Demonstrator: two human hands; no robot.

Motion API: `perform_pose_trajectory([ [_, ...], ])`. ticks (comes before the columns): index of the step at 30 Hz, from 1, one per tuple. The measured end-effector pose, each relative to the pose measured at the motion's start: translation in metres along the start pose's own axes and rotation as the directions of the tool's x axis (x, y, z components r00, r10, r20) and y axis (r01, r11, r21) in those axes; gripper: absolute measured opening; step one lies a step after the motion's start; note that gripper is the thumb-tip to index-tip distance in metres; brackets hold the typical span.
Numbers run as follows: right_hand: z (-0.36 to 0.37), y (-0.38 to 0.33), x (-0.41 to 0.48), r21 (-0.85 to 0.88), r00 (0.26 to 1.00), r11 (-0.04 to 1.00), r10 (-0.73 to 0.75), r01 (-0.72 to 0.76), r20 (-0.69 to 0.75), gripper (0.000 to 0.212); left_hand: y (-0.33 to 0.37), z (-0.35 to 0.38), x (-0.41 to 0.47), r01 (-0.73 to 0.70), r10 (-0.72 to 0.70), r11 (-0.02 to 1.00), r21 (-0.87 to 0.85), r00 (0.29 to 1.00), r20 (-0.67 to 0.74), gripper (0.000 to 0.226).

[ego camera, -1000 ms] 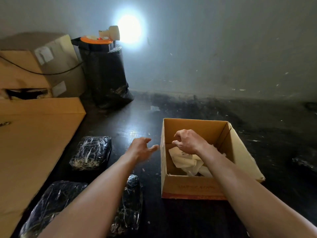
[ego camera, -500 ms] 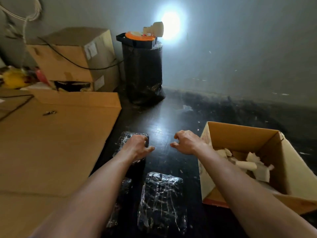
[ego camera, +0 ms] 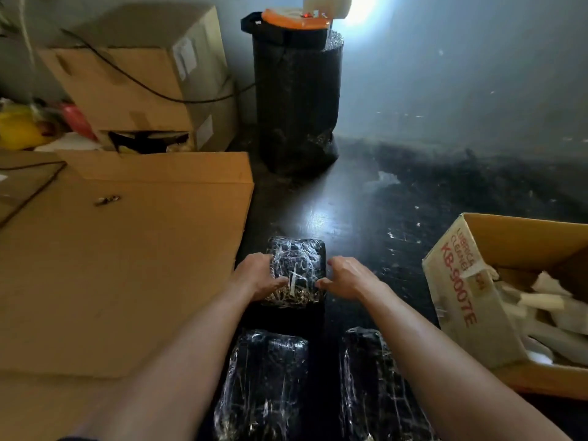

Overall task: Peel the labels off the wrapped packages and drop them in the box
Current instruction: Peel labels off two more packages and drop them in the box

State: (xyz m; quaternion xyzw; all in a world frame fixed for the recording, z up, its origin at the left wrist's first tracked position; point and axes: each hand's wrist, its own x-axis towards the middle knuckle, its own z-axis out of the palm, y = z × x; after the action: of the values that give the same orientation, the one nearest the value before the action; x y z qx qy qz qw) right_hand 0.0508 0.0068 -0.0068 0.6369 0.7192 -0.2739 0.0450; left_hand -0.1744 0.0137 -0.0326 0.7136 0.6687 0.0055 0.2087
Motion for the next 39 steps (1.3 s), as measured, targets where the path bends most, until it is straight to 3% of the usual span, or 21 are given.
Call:
perform_pose_trajectory([
  [3, 0.019, -0.001, 0.014, 0.064, 1.000, 0.998, 0.021, -0.023, 0.022, 0.046, -0.015, 0.011, 0.009, -0.004, 0.004, 1.000, 0.001, 0.999, 0.046, 0.071],
  [6, 0.031, -0.001, 0.024, 0.153, 0.998, 0.987, 0.046, -0.052, 0.042, 0.058, -0.030, 0.021, 0.016, 0.007, -0.001, 0.998, -0.065, 0.995, 0.097, 0.092],
  [10, 0.043, 0.006, 0.034, 0.246, 0.994, 0.964, 0.082, -0.099, 0.079, 0.093, -0.041, 0.028, 0.019, 0.070, -0.022, 0.973, -0.221, 0.977, 0.211, 0.139],
  [16, 0.052, 0.010, 0.035, 0.369, 0.983, 0.916, 0.104, -0.154, 0.151, 0.158, -0.048, 0.043, 0.026, 0.068, 0.015, 0.949, -0.309, 0.966, 0.260, 0.156],
  [24, 0.052, 0.014, 0.045, 0.352, 0.943, 0.906, 0.124, -0.235, 0.309, 0.152, -0.052, 0.052, 0.031, 0.070, 0.044, 0.914, -0.399, 0.962, 0.269, 0.161],
  [32, 0.048, 0.011, 0.038, 0.427, 0.964, 0.884, 0.082, -0.188, 0.253, 0.150, -0.051, 0.052, 0.022, 0.136, 0.007, 0.828, -0.543, 0.967, 0.254, 0.154],
  [39, 0.031, -0.010, 0.008, 0.490, 0.990, 0.865, 0.052, -0.109, 0.129, 0.151, -0.052, 0.018, 0.001, 0.050, 0.030, 0.798, -0.601, 0.992, 0.122, 0.161],
])
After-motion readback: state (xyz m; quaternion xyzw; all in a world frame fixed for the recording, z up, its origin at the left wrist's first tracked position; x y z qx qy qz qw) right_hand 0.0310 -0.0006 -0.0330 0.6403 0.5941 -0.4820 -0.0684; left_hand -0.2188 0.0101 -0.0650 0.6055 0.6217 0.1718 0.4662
